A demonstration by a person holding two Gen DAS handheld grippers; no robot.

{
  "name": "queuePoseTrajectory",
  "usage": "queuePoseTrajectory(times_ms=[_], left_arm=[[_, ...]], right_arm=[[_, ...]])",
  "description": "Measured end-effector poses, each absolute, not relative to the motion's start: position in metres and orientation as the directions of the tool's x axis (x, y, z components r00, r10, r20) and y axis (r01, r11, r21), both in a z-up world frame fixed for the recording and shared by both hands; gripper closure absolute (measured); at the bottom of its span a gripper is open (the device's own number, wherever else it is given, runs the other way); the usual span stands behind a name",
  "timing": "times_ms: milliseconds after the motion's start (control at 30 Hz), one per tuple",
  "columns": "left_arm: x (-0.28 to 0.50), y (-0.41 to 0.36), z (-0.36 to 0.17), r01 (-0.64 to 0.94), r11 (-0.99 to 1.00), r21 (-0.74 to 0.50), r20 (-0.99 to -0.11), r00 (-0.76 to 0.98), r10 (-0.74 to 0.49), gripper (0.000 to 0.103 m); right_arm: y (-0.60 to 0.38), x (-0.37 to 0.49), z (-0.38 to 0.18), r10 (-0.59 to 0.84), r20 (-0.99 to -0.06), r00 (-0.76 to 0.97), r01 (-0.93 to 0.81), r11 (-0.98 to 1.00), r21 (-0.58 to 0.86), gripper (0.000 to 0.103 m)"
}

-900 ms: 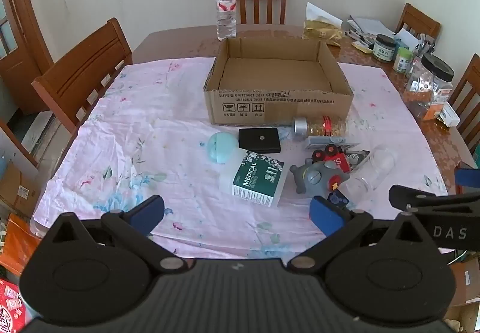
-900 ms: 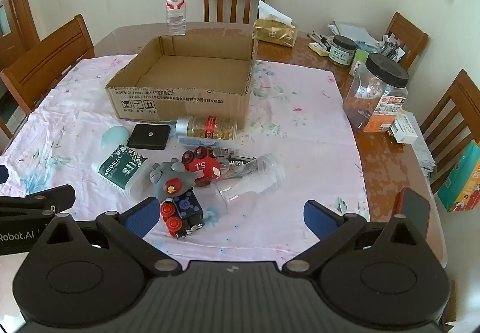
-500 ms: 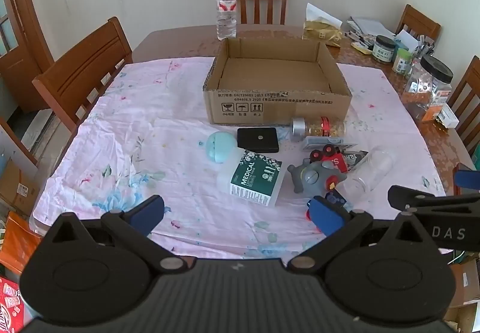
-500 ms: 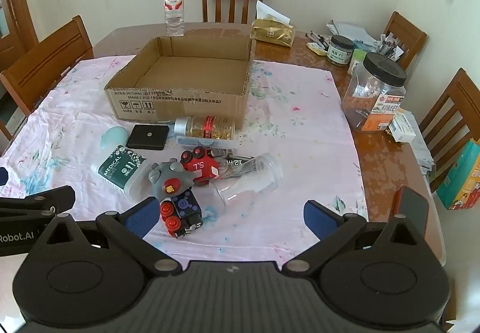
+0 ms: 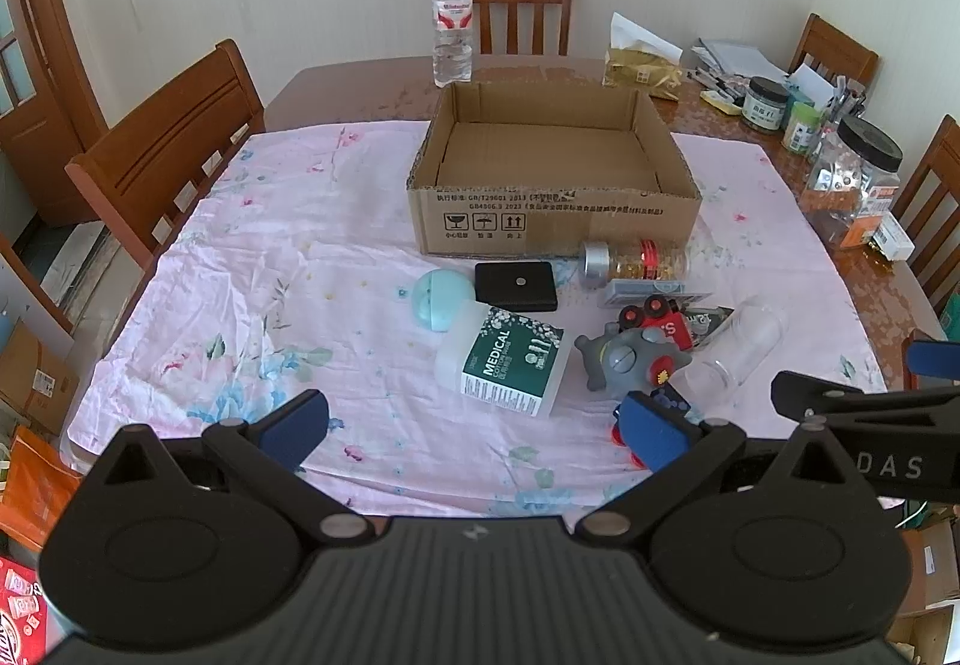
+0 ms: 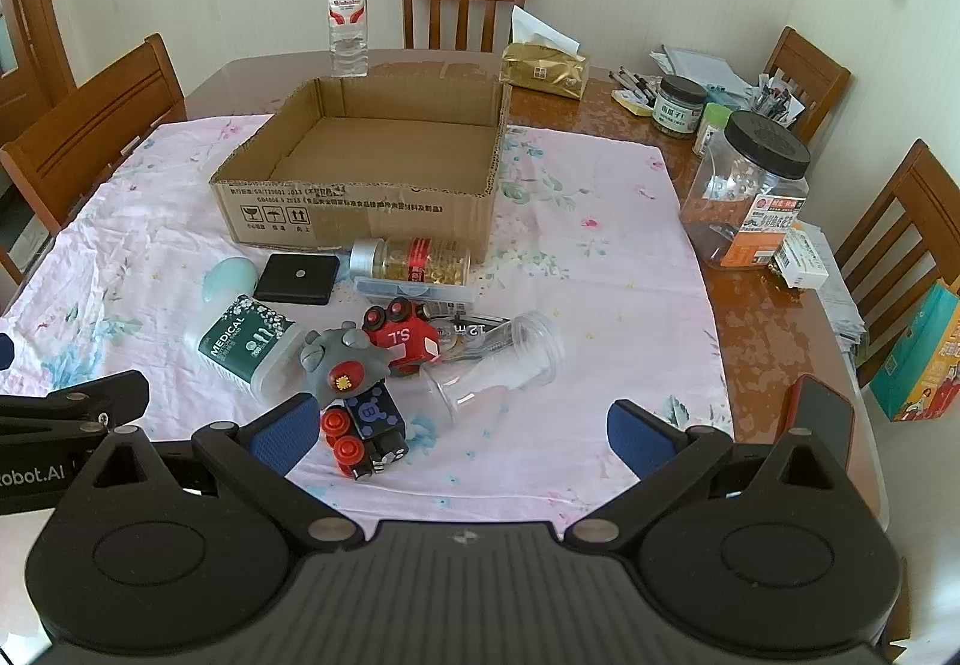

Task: Organize rigid objects

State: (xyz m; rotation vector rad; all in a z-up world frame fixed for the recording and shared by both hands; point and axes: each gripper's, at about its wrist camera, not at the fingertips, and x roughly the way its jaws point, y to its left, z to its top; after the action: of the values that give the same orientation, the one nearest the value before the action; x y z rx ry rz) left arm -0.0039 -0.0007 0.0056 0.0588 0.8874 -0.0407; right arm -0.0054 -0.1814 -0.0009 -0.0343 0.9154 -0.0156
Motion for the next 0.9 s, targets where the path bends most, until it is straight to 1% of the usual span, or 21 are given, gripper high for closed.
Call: queuePoseTrajectory(times_ms=[900], left_arm=[[-0.0011,0.0034,0.0078,0.065,0.998,0.024,-0.772,0.635,-0.023,0.001]], right_arm=[[-0.1742,-0.0027,0.0030,-0.049,-0.786,0.616,0.004,0.998,-0.060,0.000]])
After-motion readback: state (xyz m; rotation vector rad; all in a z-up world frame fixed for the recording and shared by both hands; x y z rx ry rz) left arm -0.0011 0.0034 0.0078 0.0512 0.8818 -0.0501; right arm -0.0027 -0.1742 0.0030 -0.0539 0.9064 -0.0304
